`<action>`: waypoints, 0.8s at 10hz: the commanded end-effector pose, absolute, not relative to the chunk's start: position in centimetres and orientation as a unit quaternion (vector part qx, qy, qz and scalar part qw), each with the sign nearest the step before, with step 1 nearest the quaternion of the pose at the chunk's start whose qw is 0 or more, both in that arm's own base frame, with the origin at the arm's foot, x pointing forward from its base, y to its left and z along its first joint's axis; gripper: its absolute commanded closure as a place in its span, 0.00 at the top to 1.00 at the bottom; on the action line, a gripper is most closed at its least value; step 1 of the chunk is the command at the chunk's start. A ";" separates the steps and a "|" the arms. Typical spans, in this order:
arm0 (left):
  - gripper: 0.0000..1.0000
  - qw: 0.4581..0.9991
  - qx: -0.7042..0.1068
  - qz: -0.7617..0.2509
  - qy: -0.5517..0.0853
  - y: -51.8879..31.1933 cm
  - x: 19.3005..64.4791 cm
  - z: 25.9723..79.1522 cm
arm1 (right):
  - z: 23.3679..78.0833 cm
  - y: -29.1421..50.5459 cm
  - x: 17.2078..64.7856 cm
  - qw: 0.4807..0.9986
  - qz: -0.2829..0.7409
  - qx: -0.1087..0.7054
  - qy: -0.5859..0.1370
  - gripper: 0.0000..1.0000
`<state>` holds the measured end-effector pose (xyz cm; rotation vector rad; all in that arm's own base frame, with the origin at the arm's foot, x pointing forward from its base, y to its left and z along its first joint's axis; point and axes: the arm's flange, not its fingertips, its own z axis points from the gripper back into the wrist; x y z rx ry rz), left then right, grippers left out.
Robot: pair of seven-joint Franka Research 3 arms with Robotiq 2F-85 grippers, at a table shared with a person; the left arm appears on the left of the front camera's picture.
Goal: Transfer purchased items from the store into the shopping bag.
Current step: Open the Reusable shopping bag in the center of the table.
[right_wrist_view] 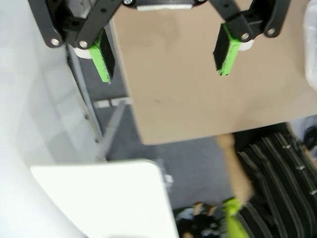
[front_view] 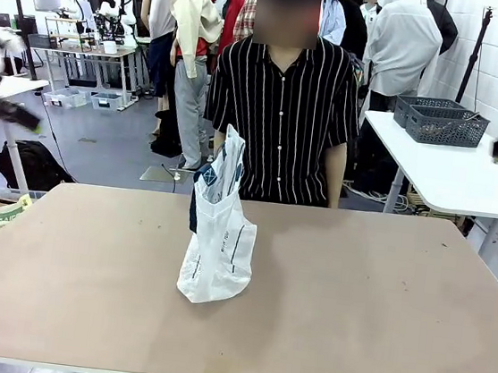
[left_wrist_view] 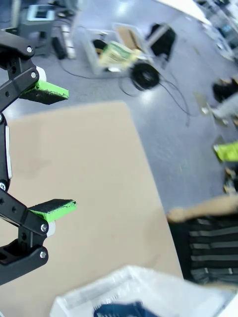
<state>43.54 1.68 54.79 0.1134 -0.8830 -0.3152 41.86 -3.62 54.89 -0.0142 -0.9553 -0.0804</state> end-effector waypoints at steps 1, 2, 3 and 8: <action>1.00 0.873 -0.008 -0.192 -0.449 -1.2 47.5 56.7 | 56.9 0.8 42.7 0.900 0.000 0.063 -0.432 1.00; 1.00 0.872 -0.037 -0.193 -0.449 -2.8 48.3 56.8 | 56.8 2.9 42.8 0.904 0.012 0.067 -0.422 1.00; 1.00 0.881 0.030 -0.176 -0.439 -2.0 45.0 56.2 | 56.3 2.9 42.9 0.904 0.003 0.054 -0.424 1.00; 1.00 0.888 -0.016 -0.153 -0.433 -4.8 47.7 56.0 | 57.8 8.1 43.4 0.906 0.046 0.053 -0.417 1.00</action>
